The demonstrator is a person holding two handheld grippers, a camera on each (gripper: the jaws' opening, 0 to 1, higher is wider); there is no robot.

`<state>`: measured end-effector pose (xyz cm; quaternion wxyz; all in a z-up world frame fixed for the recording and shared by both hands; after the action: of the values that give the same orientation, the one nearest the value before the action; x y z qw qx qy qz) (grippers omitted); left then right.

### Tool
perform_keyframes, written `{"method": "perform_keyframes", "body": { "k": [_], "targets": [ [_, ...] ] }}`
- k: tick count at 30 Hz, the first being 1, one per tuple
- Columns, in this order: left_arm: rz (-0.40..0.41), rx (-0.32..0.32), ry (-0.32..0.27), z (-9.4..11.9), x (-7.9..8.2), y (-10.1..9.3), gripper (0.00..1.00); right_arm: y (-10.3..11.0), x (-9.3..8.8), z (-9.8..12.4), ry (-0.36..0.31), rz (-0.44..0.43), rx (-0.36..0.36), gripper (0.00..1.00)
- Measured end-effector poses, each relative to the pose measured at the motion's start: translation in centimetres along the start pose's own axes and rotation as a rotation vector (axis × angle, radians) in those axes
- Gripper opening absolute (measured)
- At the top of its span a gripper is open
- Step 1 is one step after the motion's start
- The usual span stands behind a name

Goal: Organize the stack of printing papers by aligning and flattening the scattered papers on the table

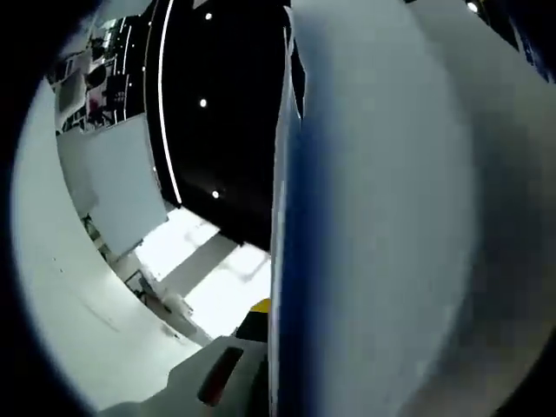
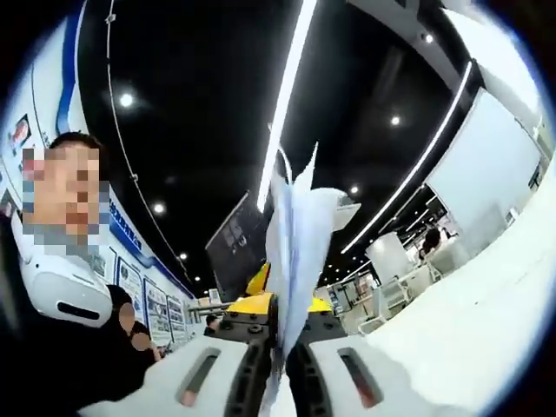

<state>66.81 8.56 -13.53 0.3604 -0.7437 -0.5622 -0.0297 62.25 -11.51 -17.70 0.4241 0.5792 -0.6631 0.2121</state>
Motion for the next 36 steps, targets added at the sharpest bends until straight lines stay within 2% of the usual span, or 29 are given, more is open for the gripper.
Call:
{"method": "perform_keyframes", "body": {
  "k": [1,5,9,10,13,15,17,22,24,27,30,34,36],
  "targets": [
    [-0.015,0.003,0.004,0.0,0.0,0.1,0.06,-0.2,0.1,0.2,0.012,-0.032,-0.009,0.0],
    [-0.158,0.07,0.097,0.6,0.0,0.6,0.07,-0.3,0.5,0.7,0.064,-0.065,-0.014,0.0],
    [-0.285,0.055,0.181,1.5,0.5,0.3,0.12,-0.9,2.0,1.9,0.093,-0.085,-0.009,0.0],
    [-0.289,0.047,0.188,1.7,0.9,0.1,0.13,-1.1,2.6,2.4,0.112,-0.084,-0.01,0.0],
    [-0.216,-0.002,0.197,2.8,2.3,-0.4,0.18,-1.7,3.7,3.5,0.151,-0.09,-0.011,0.0],
    [-0.201,-0.029,0.21,3.4,3.0,-0.6,0.18,-1.8,4.2,4.1,0.195,-0.092,0.009,0.0],
    [-0.147,-0.069,0.254,4.0,3.1,-1.1,0.18,-1.8,4.3,4.6,0.244,-0.091,0.037,0.0],
    [-0.169,-0.093,0.397,5.1,2.3,-1.9,0.18,-1.5,4.1,5.7,0.376,-0.022,0.08,0.0],
    [-0.176,-0.083,0.463,5.5,1.6,-2.0,0.17,-1.4,4.1,6.0,0.407,0.006,0.085,0.0],
    [-0.278,-0.023,0.563,6.1,0.4,-1.3,0.13,-1.7,4.1,6.5,0.47,0.088,0.058,0.0],
    [-0.418,0.052,0.612,6.7,0.5,0.0,0.09,-2.1,4.1,6.5,0.506,0.148,0.018,0.0],
    [-0.609,0.059,0.57,6.2,1.1,0.2,0.08,-2.7,4.3,6.0,0.486,0.322,-0.025,0.0],
    [-0.695,0.06,0.539,6.0,1.5,0.3,0.11,-3.0,4.4,5.9,0.464,0.369,-0.037,0.0]
  ]
}}
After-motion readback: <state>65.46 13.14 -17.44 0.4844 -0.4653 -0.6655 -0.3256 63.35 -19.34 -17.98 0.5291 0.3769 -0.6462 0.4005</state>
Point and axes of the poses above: the point that each gripper's makers call its tool centre point, and the gripper's own axes: z roughly backward along the fingers, y roughly to its left, x roughly out of its top, the point moved 8 cm from there along z, roughly backward along the fingers, and after that the axes turned 5 degrees about z, right-handed, at the moved point
